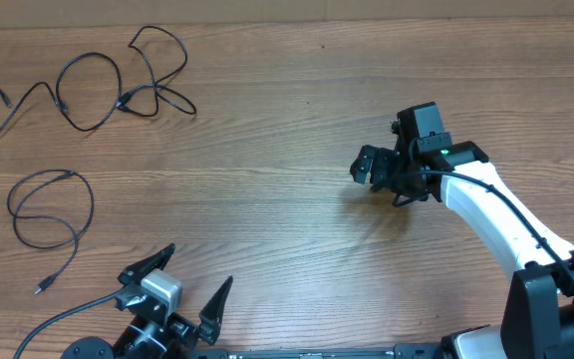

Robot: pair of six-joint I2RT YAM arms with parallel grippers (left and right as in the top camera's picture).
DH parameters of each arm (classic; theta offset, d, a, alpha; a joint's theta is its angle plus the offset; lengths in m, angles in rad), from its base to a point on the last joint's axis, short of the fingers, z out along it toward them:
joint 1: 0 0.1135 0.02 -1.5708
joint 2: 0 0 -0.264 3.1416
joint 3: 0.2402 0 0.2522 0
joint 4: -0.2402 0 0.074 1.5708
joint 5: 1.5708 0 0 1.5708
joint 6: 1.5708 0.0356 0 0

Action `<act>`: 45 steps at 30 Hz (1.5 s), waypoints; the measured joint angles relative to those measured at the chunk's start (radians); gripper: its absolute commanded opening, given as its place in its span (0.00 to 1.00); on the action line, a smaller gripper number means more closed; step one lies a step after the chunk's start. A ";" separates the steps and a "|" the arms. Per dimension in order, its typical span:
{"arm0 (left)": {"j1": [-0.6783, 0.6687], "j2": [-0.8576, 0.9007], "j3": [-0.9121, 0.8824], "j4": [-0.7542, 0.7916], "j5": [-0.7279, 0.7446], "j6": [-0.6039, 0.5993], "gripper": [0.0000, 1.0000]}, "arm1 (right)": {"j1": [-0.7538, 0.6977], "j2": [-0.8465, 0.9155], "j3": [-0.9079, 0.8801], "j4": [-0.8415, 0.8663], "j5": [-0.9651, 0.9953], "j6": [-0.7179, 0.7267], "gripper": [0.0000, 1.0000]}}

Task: Untangle cables

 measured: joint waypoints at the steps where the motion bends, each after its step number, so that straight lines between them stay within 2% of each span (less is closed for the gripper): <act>1: -0.006 0.000 -0.001 0.011 -0.006 0.000 0.99 | 0.000 0.000 0.000 0.000 0.000 0.000 1.00; 10: -0.024 -0.001 -0.076 0.202 -0.033 0.000 1.00 | 0.000 0.000 0.000 0.000 0.000 0.000 1.00; 16: -0.024 -0.001 -0.192 0.258 -0.038 0.000 0.99 | 0.000 0.000 0.000 0.000 0.000 0.000 1.00; 27: -0.024 -0.002 -0.444 0.583 -0.056 0.000 0.99 | 0.000 0.000 0.000 0.000 0.000 0.000 1.00; 45: -0.024 -0.002 -0.594 0.769 -0.188 0.000 1.00 | 0.000 0.000 0.000 0.000 0.000 0.000 1.00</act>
